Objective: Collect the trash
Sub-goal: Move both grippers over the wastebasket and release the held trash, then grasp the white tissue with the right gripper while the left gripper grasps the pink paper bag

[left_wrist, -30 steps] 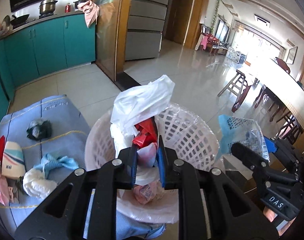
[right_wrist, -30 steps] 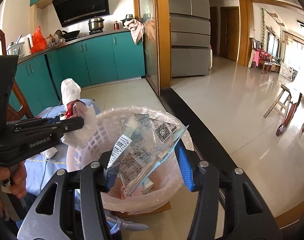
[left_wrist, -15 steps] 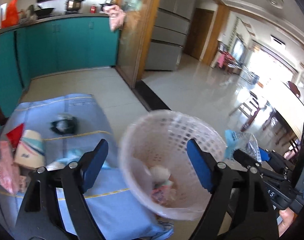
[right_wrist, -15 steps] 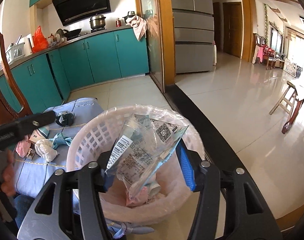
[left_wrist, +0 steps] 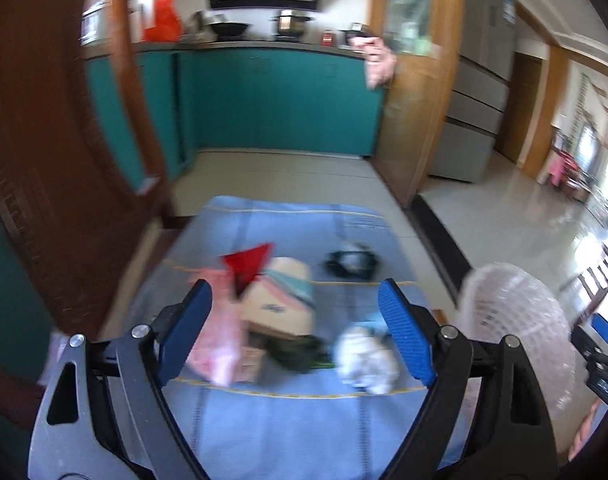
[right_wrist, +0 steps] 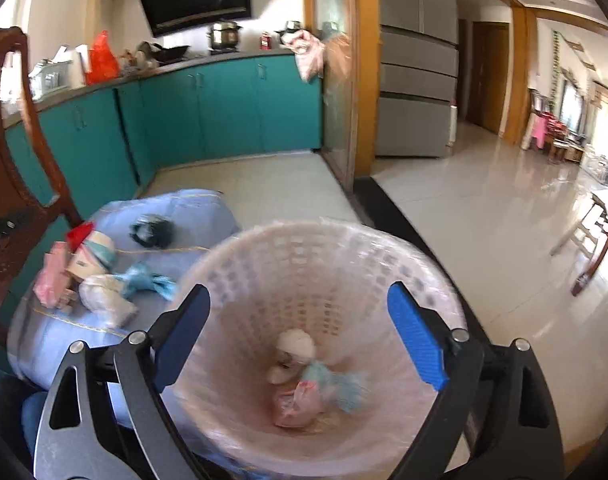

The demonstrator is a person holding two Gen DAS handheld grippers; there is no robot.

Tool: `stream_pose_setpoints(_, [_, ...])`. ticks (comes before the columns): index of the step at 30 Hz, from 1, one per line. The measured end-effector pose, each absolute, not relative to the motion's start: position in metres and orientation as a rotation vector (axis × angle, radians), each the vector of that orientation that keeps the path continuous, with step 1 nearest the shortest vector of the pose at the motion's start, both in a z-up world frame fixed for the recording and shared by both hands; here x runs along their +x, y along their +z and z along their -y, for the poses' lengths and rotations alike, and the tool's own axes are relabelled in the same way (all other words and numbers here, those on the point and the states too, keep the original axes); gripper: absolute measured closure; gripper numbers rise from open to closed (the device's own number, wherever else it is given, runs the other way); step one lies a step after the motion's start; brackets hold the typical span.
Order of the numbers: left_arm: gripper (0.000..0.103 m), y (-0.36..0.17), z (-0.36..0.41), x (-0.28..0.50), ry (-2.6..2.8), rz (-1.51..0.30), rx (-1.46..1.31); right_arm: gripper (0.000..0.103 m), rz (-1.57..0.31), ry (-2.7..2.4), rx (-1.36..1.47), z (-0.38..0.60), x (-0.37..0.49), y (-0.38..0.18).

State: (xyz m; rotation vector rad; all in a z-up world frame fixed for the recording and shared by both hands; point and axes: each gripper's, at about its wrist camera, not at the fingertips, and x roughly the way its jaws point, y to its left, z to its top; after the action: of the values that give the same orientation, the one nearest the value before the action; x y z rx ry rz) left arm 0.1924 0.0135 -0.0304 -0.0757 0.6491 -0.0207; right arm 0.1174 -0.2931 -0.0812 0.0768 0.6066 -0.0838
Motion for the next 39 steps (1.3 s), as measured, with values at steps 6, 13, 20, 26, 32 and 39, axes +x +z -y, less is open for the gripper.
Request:
stream_pose_setpoints(6, [0.018, -0.033, -0.055, 0.180, 0.063, -0.662, -0.075, 0.015, -0.640, 0.179, 0.034, 0.205, 0.150, -0.091])
stream_pose_setpoints(13, [0.012, -0.052, -0.075, 0.185, 0.013, -0.743, -0.109, 0.015, -0.786, 0.349, 0.013, 0.123, 0.219, -0.142])
stream_pose_setpoints(20, [0.008, -0.098, -0.065, 0.220, 0.005, -0.814, -0.060, 0.073, -0.891, 0.353, -0.026, 0.111, 0.225, -0.168])
stream_pose_setpoints(26, [0.004, -0.120, -0.062, 0.263, -0.012, -0.887, -0.037, 0.078, -0.897, 0.375, 0.006, 0.127, 0.198, -0.158])
stream_pose_setpoints(32, [0.035, -0.134, -0.067, 0.273, -0.010, -0.939, -0.088, 0.075, -0.893, 0.367, 0.006, 0.131, 0.183, -0.154])
stream_pose_setpoints(39, [0.064, -0.129, -0.073, 0.255, -0.033, -0.897, -0.107, 0.037, -0.859, 0.336, 0.039, 0.141, 0.179, -0.149])
